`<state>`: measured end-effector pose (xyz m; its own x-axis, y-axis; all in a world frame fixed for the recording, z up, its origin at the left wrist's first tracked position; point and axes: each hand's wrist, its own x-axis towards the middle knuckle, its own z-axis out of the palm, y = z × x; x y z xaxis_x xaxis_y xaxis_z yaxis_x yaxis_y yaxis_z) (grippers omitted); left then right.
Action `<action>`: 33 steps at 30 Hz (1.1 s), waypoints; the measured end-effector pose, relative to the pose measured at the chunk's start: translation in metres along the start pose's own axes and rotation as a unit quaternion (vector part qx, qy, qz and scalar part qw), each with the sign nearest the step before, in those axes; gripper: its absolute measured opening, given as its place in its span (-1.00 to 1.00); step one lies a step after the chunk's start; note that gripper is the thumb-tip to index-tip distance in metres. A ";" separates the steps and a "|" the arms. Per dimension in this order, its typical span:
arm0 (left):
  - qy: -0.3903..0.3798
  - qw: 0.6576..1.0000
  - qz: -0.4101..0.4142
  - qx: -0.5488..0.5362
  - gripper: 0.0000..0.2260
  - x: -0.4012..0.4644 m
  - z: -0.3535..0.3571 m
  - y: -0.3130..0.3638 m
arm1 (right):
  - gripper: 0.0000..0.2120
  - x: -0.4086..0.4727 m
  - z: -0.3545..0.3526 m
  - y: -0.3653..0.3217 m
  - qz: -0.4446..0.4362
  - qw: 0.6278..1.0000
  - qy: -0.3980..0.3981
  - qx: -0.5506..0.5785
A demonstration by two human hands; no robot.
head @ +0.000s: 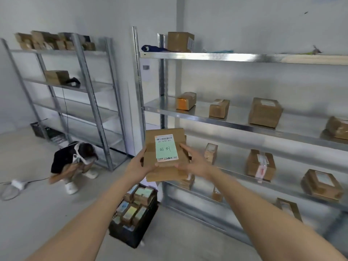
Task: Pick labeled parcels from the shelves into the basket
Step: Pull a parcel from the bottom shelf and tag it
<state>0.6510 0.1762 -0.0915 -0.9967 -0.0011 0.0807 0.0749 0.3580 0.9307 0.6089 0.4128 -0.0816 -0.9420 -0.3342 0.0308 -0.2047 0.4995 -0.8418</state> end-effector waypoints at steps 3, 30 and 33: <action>0.009 1.000 -0.020 0.010 -0.15 0.004 -0.059 -0.032 | -0.05 0.036 0.056 -0.019 -0.005 1.000 -0.018 -0.004; -0.120 0.984 -0.129 0.041 -0.18 0.384 -0.224 -0.324 | -0.03 0.446 0.264 0.085 0.169 0.985 -0.033 -0.012; -0.153 0.976 -0.139 0.063 -0.15 0.421 -0.227 -0.359 | -0.03 0.473 0.285 0.104 0.210 0.978 -0.022 -0.005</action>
<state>0.2109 -0.1646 -0.3104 -0.9416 0.1578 -0.2975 -0.1851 0.4954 0.8487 0.2176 0.0794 -0.3083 -0.9315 -0.1320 -0.3390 0.1941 0.6077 -0.7701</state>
